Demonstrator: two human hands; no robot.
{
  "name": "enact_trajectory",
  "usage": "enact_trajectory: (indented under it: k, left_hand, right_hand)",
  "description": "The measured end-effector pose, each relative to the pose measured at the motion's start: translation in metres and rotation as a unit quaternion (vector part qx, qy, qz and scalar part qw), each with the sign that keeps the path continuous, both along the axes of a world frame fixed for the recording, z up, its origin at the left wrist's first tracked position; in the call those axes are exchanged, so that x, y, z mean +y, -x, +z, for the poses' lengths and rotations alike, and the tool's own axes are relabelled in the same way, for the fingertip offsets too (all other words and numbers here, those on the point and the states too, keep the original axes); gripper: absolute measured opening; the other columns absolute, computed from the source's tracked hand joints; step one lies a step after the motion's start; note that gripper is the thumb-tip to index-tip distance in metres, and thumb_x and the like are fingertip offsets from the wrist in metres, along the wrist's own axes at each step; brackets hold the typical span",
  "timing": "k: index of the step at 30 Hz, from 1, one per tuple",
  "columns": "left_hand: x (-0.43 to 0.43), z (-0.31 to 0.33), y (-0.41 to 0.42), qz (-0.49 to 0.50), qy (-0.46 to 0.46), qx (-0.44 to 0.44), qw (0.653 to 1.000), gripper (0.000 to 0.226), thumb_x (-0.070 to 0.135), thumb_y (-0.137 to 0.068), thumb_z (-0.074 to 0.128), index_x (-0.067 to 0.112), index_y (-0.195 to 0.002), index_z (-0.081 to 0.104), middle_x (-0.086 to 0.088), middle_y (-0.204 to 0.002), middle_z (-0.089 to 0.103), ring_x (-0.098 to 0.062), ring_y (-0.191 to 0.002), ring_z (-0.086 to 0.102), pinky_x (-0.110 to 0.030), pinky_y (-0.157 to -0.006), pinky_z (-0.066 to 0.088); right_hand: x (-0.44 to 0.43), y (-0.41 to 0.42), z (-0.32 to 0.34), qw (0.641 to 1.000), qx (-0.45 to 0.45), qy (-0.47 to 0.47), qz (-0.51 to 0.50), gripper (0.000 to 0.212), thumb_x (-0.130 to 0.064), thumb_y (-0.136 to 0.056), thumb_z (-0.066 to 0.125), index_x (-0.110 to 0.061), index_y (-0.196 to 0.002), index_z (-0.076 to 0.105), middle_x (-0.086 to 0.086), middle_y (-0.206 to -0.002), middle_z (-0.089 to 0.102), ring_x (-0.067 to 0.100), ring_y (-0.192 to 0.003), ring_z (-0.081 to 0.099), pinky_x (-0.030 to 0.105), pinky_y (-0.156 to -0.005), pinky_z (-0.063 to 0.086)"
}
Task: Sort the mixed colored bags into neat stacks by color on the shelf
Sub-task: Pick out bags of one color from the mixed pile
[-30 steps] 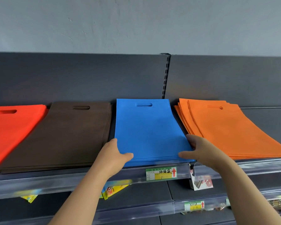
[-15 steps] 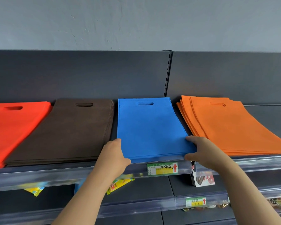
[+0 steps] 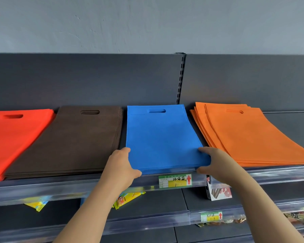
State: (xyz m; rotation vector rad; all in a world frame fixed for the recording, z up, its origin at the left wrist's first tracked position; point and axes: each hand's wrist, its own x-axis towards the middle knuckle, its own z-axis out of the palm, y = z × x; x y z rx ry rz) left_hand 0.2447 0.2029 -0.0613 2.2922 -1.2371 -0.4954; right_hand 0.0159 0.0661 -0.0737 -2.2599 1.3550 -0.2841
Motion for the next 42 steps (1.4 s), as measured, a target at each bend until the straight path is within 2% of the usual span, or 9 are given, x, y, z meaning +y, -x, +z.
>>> enact_trajectory:
  k: [3,7,10,16,19,25,29,31,42]
  left_hand:
    - [-0.001,0.003,-0.002,-0.005,0.014,0.04,0.999,0.08,0.028,-0.076,0.078,0.018,-0.142,0.033,-0.002,-0.141,0.038,-0.015,-0.112,0.046,-0.023,-0.084,0.037]
    - [-0.017,0.011,-0.005,0.019,0.055,0.1,0.993,0.067,0.038,-0.087,0.066,0.011,-0.14,0.034,-0.003,-0.138,0.041,-0.017,-0.118,0.045,-0.021,-0.081,0.028]
    - [-0.022,0.003,-0.004,0.004,0.044,0.09,0.995,0.042,0.034,-0.092,0.06,0.017,-0.126,0.041,0.007,-0.105,0.038,-0.005,-0.077,0.039,-0.02,-0.066,0.031]
    - [-0.041,0.0,-0.02,0.046,0.049,0.105,0.992,0.032,0.032,-0.092,0.059,0.016,-0.1,0.031,0.012,-0.08,0.036,-0.003,-0.062,0.035,-0.018,-0.055,0.032]
    - [-0.053,0.0,-0.022,0.043,0.052,0.113,0.991,0.028,0.03,-0.091,0.06,0.011,-0.105,0.044,0.0,-0.101,0.054,-0.021,-0.078,0.058,-0.031,-0.06,0.045]
    - [-0.06,-0.005,-0.025,0.037,0.058,0.091,0.994,0.03,0.03,-0.092,0.059,0.009,-0.11,0.049,-0.006,-0.112,0.057,-0.019,-0.078,0.055,-0.027,-0.055,0.042]
    - [-0.066,0.007,-0.022,0.014,0.065,0.018,0.998,0.056,0.033,-0.096,0.053,0.007,-0.141,0.033,-0.005,-0.144,0.037,-0.022,-0.125,0.044,-0.026,-0.084,0.038]
    - [-0.07,0.011,-0.019,0.001,0.084,-0.019,0.996,0.063,0.034,-0.097,0.051,0.008,-0.148,0.024,-0.006,-0.151,0.031,-0.021,-0.136,0.033,-0.03,-0.101,0.034]
    - [-0.146,0.02,0.069,-0.071,0.119,-0.129,0.982,0.044,0.038,-0.097,0.047,0.01,-0.131,0.048,-0.004,-0.132,0.051,-0.023,-0.123,0.045,-0.034,-0.096,0.039]
  right_hand:
    - [-0.001,-0.001,0.007,1.0,0.004,-0.019,0.005,0.077,-0.032,-0.077,0.074,-0.017,-0.142,0.035,0.001,-0.131,0.048,0.011,-0.094,0.051,0.02,-0.077,0.048]
    - [-0.015,-0.011,0.014,0.999,-0.038,-0.025,-0.025,0.088,-0.056,-0.078,0.065,-0.014,-0.147,0.028,0.001,-0.144,0.041,0.021,-0.124,0.046,0.039,-0.103,0.042]
    - [-0.02,-0.016,0.011,0.999,-0.014,-0.031,-0.016,0.071,-0.046,-0.086,0.062,-0.012,-0.142,0.036,0.004,-0.136,0.049,0.02,-0.112,0.052,0.035,-0.096,0.046]
    - [-0.036,-0.021,0.011,0.998,-0.035,-0.029,-0.039,0.048,-0.041,-0.09,0.058,-0.011,-0.126,0.051,0.003,-0.116,0.06,0.021,-0.097,0.059,0.032,-0.08,0.049]
    - [-0.047,-0.03,0.011,0.997,-0.049,-0.044,-0.042,0.025,-0.037,-0.092,0.057,-0.016,-0.105,0.054,-0.002,-0.099,0.058,0.013,-0.083,0.055,0.025,-0.066,0.045]
    - [-0.052,-0.037,0.006,0.998,-0.034,-0.026,-0.041,0.053,-0.032,-0.092,0.058,-0.009,-0.137,0.043,0.006,-0.128,0.054,0.022,-0.106,0.054,0.031,-0.085,0.045]
    - [-0.054,-0.039,0.01,0.997,-0.023,0.059,-0.033,0.057,-0.034,-0.094,0.054,-0.007,-0.141,0.039,0.006,-0.127,0.05,0.021,-0.114,0.048,0.024,-0.089,0.041]
    - [-0.055,-0.037,0.014,0.995,-0.013,0.091,-0.032,0.054,-0.032,-0.094,0.053,-0.005,-0.14,0.04,0.007,-0.142,0.044,0.025,-0.127,0.043,0.032,-0.102,0.037]
    - [-0.115,0.056,0.021,0.981,0.023,0.17,-0.094,0.062,-0.037,-0.093,0.054,-0.01,-0.145,0.034,0.006,-0.153,0.03,0.022,-0.139,0.031,0.033,-0.11,0.028]
